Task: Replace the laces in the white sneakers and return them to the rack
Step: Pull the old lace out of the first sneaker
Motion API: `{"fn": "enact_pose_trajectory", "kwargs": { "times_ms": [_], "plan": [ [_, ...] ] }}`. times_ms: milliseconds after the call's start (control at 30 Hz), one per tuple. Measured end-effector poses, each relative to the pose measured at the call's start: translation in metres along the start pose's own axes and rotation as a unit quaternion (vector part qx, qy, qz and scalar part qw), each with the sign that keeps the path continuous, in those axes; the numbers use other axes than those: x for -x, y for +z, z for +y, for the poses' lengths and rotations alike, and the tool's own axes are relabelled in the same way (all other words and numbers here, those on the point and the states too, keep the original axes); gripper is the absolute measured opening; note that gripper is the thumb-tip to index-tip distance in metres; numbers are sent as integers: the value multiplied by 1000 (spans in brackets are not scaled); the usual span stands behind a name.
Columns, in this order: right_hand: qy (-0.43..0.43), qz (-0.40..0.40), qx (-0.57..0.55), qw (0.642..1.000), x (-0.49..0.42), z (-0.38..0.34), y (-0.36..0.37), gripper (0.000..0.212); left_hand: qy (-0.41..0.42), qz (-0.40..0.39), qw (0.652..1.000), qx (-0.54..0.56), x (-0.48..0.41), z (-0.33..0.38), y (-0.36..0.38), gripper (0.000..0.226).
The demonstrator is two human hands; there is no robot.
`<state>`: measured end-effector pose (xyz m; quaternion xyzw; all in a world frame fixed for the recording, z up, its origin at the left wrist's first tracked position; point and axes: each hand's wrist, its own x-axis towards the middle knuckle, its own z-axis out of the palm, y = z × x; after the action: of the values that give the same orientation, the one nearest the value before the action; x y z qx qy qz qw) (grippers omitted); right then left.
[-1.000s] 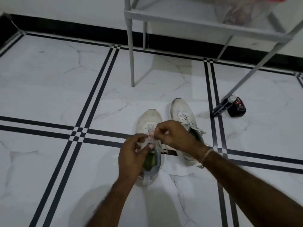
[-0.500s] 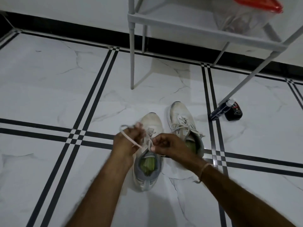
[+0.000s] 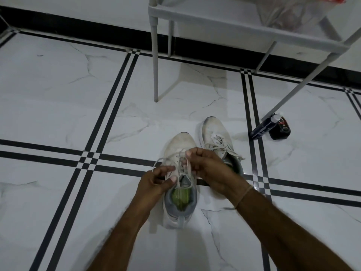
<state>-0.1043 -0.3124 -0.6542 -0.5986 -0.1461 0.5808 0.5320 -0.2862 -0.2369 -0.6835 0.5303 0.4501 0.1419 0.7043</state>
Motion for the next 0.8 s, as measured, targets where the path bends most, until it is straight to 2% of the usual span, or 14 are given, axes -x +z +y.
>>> {"fn": "enact_pose_trajectory", "kwargs": {
  "times_ms": [100,233,333,400,467,567,633,733,800],
  "plan": [
    [-44,3,-118,992,-4,-23,4,11,45,4,997,-64,-2,-2,0,30],
    [-93,36,-120,988,-7,-31,-7,8,68,-13,991,-116,-5,-4,9,31],
    [-144,76,46,986,-3,-19,-19,19,109,4,981,-158,-16,-4,15,22],
    [-180,134,164,960,3,-3,-18,15,124,27,977,-171,-22,1,17,7],
    [-167,160,262,937,10,15,-11,17,114,47,980,-154,-26,7,17,14],
    [-127,114,359,918,18,33,-4,22,70,20,992,-103,-26,14,11,15],
    [-135,101,407,898,18,30,-7,17,61,-26,993,-99,-23,12,9,1],
    [-126,78,475,867,16,17,-13,20,73,-49,984,-155,-24,3,11,18],
    [-83,47,504,858,16,10,-15,30,79,-49,983,-155,-25,2,13,15]
  ]
}}
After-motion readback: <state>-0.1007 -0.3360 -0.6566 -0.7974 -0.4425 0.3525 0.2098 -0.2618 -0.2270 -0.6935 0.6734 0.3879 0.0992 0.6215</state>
